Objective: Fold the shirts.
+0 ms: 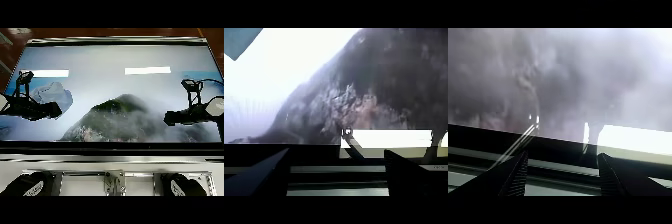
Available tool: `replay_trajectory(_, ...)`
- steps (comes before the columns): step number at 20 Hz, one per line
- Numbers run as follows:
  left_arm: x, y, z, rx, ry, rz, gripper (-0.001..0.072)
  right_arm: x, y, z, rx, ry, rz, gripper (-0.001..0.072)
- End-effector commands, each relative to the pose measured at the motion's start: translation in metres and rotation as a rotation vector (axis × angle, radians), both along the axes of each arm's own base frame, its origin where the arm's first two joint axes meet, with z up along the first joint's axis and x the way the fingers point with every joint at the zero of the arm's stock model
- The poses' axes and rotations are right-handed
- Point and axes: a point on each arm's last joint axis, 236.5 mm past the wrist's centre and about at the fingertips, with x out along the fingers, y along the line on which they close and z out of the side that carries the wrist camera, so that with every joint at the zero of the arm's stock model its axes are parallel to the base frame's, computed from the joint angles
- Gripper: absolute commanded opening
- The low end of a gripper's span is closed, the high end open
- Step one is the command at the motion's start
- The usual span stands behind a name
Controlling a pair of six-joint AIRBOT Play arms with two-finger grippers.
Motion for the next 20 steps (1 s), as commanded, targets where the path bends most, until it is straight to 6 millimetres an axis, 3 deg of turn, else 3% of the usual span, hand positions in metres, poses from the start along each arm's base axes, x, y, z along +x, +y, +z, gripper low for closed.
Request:
replay_trajectory(1,0.000,0.000,0.000,0.001,0.000,0.000,0.0624,0.000,0.000,0.000,0.000,-0.001,-0.001,0.0557)
replay_trajectory(12,0.000,0.000,0.000,0.001,0.000,0.000,0.0624,0.000,0.001,0.000,0.005,0.000,-0.002,0.0557)
replay_trajectory(15,0.000,0.000,0.000,0.001,0.000,0.000,0.0624,0.012,0.009,0.006,0.059,-0.045,-0.060,0.0557)
replay_trajectory(20,0.043,-0.007,0.021,-0.047,-0.194,0.027,0.0624,0.006,0.030,0.009,0.151,-0.016,-0.049,0.0557)
